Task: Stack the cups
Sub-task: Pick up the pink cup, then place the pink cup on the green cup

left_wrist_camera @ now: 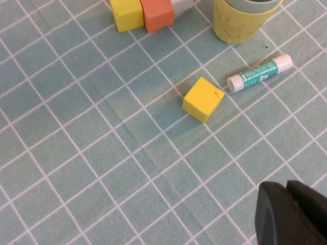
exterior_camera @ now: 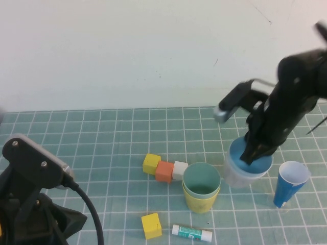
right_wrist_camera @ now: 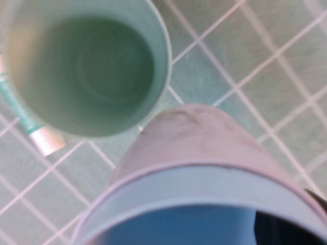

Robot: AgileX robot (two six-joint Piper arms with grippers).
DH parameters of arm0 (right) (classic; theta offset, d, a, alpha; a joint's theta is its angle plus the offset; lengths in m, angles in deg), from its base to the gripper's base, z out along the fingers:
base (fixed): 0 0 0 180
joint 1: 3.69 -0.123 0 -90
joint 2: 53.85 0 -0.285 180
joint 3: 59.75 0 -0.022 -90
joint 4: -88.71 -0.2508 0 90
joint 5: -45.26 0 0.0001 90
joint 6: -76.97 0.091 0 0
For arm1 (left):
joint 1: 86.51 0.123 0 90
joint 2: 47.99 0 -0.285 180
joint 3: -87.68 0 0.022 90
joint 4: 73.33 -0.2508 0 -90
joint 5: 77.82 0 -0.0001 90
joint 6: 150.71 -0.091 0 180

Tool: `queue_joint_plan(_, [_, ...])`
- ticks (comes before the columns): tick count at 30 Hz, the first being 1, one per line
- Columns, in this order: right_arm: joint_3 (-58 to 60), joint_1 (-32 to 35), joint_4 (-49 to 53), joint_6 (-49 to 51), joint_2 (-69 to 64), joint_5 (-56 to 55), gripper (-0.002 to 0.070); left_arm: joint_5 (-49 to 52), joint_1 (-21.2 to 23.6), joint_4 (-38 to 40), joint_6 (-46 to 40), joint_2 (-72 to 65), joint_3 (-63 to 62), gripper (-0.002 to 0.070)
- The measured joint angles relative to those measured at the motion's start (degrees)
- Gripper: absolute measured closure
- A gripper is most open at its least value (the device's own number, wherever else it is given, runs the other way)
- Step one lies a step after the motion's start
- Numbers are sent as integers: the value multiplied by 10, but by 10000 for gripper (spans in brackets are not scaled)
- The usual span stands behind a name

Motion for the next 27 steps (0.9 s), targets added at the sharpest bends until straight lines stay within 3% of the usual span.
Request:
queue_joint_plan(11, [0,-32,-26,-46,119,64,643,-6,0,-2,0,0,0,677])
queue_joint_plan(21, [-70,-68,-58,-53,30,27,642,7,0,-2,0,0,0,677])
queue_joint_plan(27, [-131,-68,-59,-52,-47,84,626,19,0,-2,0,0,0,677])
